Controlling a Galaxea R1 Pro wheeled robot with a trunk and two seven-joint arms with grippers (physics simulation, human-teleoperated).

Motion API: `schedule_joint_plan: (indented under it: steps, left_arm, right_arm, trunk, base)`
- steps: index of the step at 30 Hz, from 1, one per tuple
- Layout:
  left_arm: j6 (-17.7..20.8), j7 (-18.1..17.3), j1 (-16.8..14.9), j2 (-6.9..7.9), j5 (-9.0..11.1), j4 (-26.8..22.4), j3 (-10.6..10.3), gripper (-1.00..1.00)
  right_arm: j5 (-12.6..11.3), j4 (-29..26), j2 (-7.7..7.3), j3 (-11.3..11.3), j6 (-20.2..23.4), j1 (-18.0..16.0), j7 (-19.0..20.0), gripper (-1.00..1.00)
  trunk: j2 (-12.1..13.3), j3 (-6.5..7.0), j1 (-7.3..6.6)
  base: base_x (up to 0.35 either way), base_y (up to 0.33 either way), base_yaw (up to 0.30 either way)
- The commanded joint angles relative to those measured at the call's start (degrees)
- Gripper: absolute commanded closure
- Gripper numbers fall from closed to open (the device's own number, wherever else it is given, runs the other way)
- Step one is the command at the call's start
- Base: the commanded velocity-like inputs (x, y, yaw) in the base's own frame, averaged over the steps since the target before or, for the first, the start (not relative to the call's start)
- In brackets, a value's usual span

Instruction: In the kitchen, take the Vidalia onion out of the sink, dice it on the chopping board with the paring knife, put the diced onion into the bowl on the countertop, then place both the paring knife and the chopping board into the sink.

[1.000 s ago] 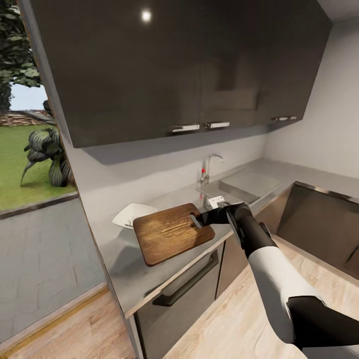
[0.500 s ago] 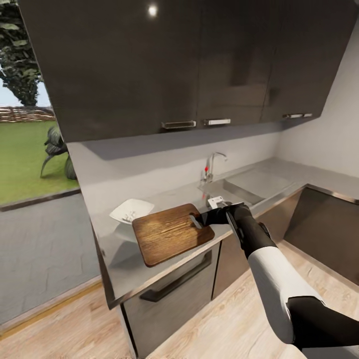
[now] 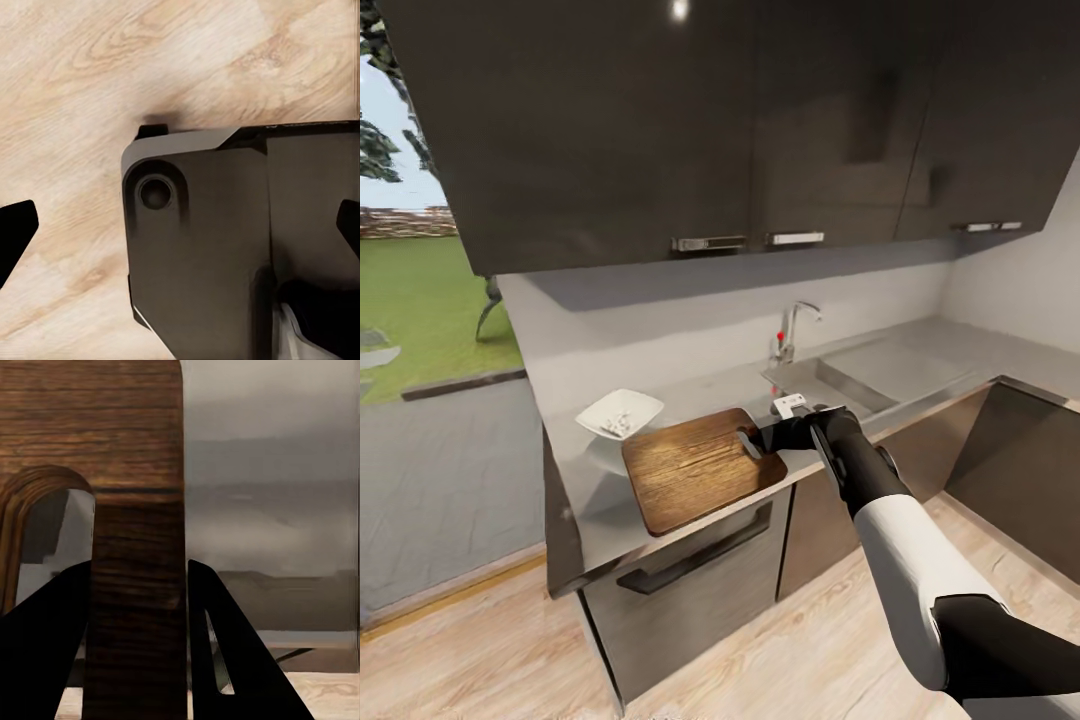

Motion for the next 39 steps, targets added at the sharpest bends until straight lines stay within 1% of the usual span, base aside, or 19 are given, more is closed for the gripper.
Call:
schedule_joint_plan:
  steps: [1,25,28,31,34,39]
  left_arm:
    - [-0.4,0.1,-0.1,-0.06,0.5,0.3,-0.5,-1.0]
    - [-0.5,0.1,-0.1,-0.06,0.5,0.2,-0.5,-1.0]
    - [-0.5,0.1,-0.1,-0.06,1.4,0.2,-0.5,-1.0]
    - [-0.6,0.1,-0.1,-0.05,3.5,0.3,-0.5,-1.0]
    - [-0.6,0.1,-0.1,0.02,4.7,0.3,-0.5,-1.0]
    - [-0.6,0.1,-0.1,-0.05,4.9,0.3,-0.5,-1.0]
  right_arm:
    - [0.5,-0.1,-0.01,0.0,0.1,0.0,0.4,1.0]
    - [0.5,-0.1,0.08,0.0,0.1,0.0,0.4,1.0]
    - [0.5,-0.1,0.08,0.0,0.1,0.0,0.4,1.0]
    - [0.5,-0.1,0.08,0.0,0.1,0.0,0.4,1.0]
    - [0.5,-0.1,0.08,0.0,0.1,0.0,0.4,1.0]
    - [0.5,-0.1,0.08,0.0,0.1,0.0,0.4,1.0]
  trunk:
    - [-0.1,-0.2,0.03]
    - [-0.1,-1.85,0.03]
    - [-0.1,-2.05,0.03]
    - [-0.1,-2.26,0.03]
    - [-0.1,-2.47,0.03]
    - [-0.1,-2.81,0.03]
  base:
    - [0.0,-0.321,0.184]
    - [0.003,-0.316,0.184]
    - [0.117,-0.179,0.184]
    - [0.15,-0.143,0.184]
    - [0.164,-0.126,0.184]
    - [0.177,-0.179,0.184]
